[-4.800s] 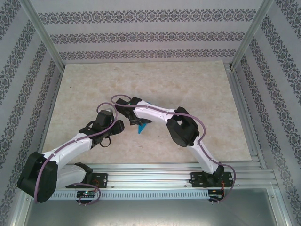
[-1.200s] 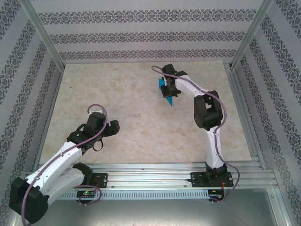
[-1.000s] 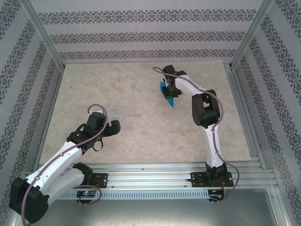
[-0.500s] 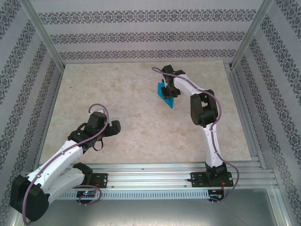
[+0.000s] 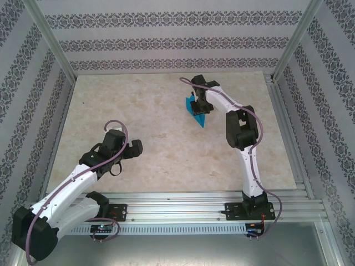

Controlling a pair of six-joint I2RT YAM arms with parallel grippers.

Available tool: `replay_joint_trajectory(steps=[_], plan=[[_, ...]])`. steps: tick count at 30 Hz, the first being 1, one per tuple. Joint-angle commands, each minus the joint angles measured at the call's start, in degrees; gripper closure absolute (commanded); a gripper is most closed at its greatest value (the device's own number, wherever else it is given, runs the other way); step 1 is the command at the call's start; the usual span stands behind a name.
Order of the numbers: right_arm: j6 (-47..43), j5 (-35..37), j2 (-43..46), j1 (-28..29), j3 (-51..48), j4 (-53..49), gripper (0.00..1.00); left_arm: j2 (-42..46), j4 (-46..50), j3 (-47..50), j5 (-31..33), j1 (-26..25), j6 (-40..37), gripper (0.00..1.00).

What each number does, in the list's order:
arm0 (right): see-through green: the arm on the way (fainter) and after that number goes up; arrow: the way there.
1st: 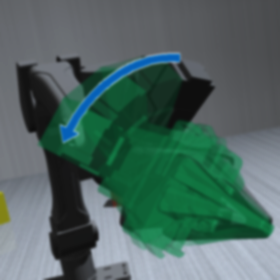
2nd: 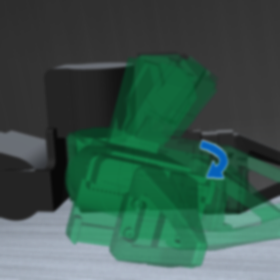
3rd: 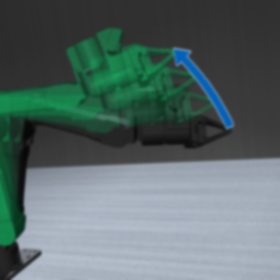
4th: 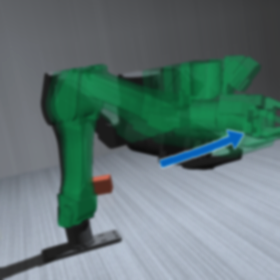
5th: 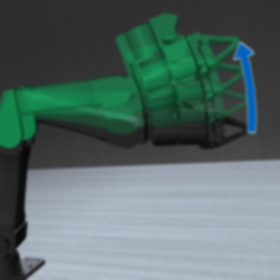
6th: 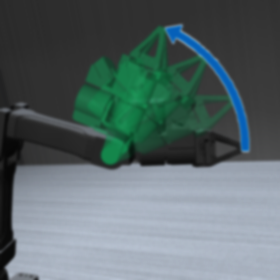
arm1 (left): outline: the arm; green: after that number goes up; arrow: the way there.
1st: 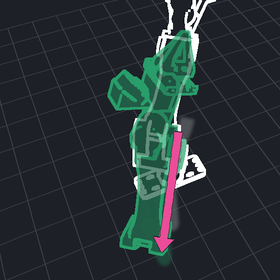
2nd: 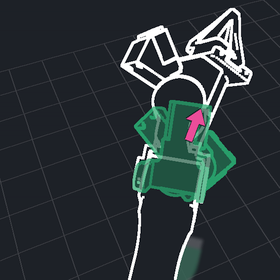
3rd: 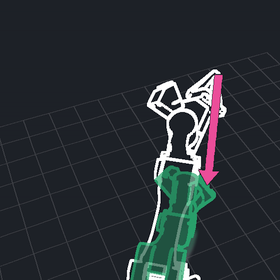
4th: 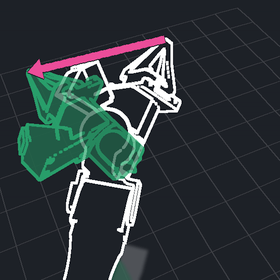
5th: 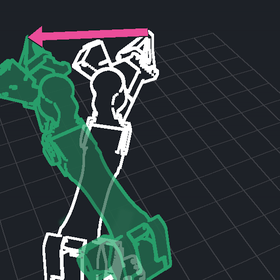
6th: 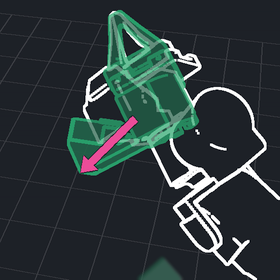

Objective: Fold a paper plane with a square sheet of paper (fold left side to right side)
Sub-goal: Move the paper plane to the top-center of the table, then reset both arms

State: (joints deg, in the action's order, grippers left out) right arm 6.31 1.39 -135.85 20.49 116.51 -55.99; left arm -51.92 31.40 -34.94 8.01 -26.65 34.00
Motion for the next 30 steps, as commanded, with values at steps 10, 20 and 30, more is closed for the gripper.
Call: replay_joint_trajectory(steps=[10, 20, 30], plan=[[0.98, 4.49, 16.9, 1.91, -4.06, -2.12, 0.61, -0.69, 0.8, -3.41, 3.44, 0.34, -1.25, 0.0], [3.62, 11.12, 55.77, 0.97, -41.07, 16.63, 0.41, -0.84, -4.93, -5.6, 19.93, 0.66, -4.47, 0.0], [2.36, 8.63, 76.34, -15.98, -76.25, 42.45, 0.02, -3.32, -27.79, 2.63, 34.01, 1.22, -22.42, 0.0]])
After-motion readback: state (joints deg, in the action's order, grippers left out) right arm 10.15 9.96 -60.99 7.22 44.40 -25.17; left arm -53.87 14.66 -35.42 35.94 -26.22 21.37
